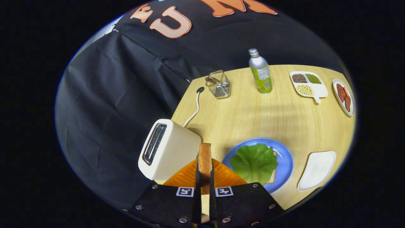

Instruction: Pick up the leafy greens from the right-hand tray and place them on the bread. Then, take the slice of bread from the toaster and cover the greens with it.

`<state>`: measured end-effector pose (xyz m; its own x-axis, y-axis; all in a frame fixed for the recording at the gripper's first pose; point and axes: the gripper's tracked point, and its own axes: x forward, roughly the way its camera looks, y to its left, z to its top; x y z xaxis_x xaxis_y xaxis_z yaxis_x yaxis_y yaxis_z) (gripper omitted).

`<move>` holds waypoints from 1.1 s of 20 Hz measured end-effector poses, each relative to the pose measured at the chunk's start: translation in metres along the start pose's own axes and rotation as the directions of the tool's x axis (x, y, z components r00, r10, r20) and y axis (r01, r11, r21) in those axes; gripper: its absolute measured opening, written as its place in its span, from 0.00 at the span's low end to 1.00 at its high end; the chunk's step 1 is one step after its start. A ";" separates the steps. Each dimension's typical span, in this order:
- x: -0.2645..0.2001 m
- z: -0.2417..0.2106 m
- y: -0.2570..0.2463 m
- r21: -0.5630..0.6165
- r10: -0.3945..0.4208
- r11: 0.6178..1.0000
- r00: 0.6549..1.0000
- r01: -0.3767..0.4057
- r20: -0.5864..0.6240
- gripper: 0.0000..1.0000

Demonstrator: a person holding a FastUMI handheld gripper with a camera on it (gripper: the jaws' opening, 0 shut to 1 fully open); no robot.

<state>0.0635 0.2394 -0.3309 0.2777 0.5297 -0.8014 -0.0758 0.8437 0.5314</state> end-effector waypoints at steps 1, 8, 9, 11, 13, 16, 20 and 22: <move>0.003 -0.004 -0.011 0.008 -0.002 1.000 1.000 0.002 -0.010 0.10; 0.019 -0.017 -0.063 0.035 -0.011 0.999 1.000 0.012 -0.017 0.10; 0.021 -0.020 -0.067 0.035 -0.009 0.999 1.000 0.010 -0.023 0.10; 0.025 -0.024 -0.076 0.021 -0.010 1.000 1.000 0.010 -0.028 0.10; 0.029 -0.026 -0.082 0.004 -0.016 1.000 1.000 0.016 -0.015 0.10; 0.033 -0.028 -0.092 -0.022 -0.039 0.999 0.999 0.039 -0.009 0.13; 0.030 -0.023 -0.112 -0.094 -0.117 0.988 0.992 0.120 0.040 0.30; 0.027 -0.019 -0.121 -0.115 -0.166 0.978 0.984 0.173 0.068 0.42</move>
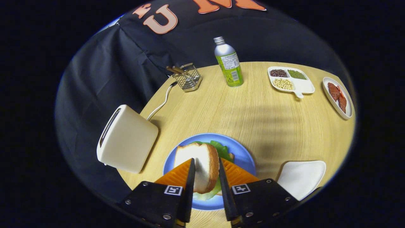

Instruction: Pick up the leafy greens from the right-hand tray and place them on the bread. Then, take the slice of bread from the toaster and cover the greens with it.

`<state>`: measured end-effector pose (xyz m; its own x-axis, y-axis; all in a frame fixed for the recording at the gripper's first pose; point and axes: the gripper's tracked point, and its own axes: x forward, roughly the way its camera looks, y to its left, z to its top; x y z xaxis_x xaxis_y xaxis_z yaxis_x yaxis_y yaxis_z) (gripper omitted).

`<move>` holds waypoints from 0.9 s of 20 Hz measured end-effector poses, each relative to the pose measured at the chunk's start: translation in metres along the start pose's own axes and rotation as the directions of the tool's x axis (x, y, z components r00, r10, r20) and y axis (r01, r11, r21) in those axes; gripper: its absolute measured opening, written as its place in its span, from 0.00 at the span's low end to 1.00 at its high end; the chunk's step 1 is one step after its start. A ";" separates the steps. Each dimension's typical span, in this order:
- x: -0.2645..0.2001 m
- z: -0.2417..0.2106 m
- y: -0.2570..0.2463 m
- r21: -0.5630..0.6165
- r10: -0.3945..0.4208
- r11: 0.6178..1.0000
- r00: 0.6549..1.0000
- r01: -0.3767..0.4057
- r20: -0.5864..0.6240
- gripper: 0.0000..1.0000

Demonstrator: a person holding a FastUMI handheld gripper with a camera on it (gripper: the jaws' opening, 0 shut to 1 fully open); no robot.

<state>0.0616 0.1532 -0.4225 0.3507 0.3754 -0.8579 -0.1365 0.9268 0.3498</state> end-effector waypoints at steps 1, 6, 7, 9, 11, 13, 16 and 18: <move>-0.003 0.002 -0.005 -0.009 -0.020 1.000 1.000 0.021 0.016 0.47; -0.038 0.036 -0.008 -0.045 -0.052 0.997 0.985 0.060 0.164 0.62; -0.052 0.044 -0.009 -0.063 -0.065 0.995 0.976 0.079 0.207 0.63; -0.080 0.064 -0.006 -0.091 -0.076 0.990 0.950 0.108 0.301 0.68; -0.113 0.082 -0.002 -0.110 -0.085 0.984 0.914 0.139 0.397 0.73; -0.146 0.098 -0.002 -0.136 -0.097 0.973 0.864 0.187 0.494 0.78; -0.195 0.119 0.003 -0.140 -0.109 0.960 0.781 0.244 0.615 0.84; -0.224 0.127 0.008 -0.134 -0.103 0.956 0.728 0.259 0.677 0.87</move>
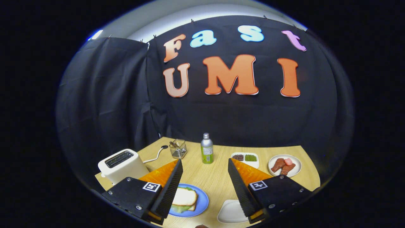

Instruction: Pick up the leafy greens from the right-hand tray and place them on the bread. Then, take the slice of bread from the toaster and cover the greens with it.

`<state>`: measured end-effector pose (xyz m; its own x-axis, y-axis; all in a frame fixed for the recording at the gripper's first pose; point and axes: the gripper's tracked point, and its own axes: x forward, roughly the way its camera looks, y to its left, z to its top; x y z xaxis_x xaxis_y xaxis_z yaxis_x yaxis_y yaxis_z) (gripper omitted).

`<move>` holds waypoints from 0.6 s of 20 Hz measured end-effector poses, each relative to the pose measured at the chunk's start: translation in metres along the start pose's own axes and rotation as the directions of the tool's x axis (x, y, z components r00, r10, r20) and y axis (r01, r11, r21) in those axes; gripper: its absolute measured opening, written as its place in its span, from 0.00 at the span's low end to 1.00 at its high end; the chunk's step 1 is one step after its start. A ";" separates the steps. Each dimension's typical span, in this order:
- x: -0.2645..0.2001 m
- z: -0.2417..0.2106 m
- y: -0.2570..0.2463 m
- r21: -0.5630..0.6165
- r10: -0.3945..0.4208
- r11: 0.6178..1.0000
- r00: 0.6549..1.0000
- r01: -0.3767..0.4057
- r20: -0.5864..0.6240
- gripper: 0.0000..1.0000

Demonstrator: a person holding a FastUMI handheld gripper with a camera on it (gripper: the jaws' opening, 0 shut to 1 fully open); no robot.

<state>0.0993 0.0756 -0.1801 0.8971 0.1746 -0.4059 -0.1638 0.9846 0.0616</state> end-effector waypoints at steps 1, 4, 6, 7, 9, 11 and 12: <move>-0.008 0.010 -0.004 -0.005 -0.012 1.000 0.999 0.012 0.037 0.87; -0.032 0.040 -0.014 -0.020 -0.040 0.999 0.990 0.043 0.137 0.91; -0.048 0.058 -0.018 -0.027 -0.057 0.998 0.978 0.063 0.200 0.92; -0.056 0.065 -0.022 -0.038 -0.069 0.996 0.971 0.079 0.227 0.92; -0.072 0.078 -0.028 -0.062 -0.092 0.992 0.957 0.113 0.276 0.94; -0.087 0.085 -0.028 -0.071 -0.096 0.990 0.948 0.123 0.303 0.95; -0.092 0.085 -0.027 -0.073 -0.094 0.990 0.947 0.122 0.307 0.95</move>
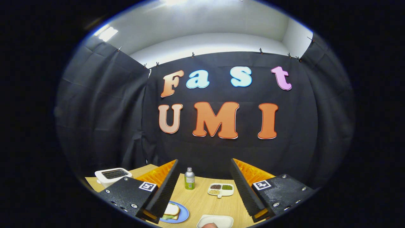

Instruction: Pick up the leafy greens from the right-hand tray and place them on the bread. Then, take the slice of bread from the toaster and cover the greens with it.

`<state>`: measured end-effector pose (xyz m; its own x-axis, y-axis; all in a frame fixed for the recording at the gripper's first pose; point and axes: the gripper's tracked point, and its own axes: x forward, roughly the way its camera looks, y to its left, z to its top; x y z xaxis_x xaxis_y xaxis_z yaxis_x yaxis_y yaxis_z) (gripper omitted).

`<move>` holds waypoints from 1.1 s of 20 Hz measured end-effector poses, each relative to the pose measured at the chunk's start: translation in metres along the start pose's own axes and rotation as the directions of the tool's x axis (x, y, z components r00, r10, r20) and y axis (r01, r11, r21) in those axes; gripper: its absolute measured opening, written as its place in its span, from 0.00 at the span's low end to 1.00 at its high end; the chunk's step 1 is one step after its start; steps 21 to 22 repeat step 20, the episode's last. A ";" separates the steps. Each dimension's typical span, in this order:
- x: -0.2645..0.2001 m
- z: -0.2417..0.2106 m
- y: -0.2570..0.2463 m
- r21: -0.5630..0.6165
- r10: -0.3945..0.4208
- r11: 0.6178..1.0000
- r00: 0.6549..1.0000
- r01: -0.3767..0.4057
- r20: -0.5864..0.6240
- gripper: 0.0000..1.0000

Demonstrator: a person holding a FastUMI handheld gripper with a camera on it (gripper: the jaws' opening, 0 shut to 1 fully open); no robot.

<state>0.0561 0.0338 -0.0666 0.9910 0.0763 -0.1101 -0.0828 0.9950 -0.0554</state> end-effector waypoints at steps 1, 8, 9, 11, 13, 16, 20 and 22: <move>-0.004 0.001 -0.002 0.002 0.001 1.000 1.000 -0.001 0.000 0.95; -0.027 0.014 -0.019 0.008 -0.008 1.000 1.000 0.008 0.017 0.96; -0.028 0.017 -0.021 0.012 -0.009 1.000 1.000 0.009 0.023 0.96; -0.035 0.024 -0.027 0.015 -0.014 1.000 0.999 0.014 0.035 0.96; -0.037 0.031 -0.032 0.014 -0.025 1.000 0.998 0.024 0.053 0.96; -0.044 0.038 -0.038 0.020 -0.028 0.999 0.997 0.027 0.073 0.97; -0.046 0.043 -0.035 0.031 -0.020 0.999 0.996 0.018 0.084 0.97; -0.046 0.043 -0.035 0.031 -0.020 0.999 0.996 0.018 0.084 0.97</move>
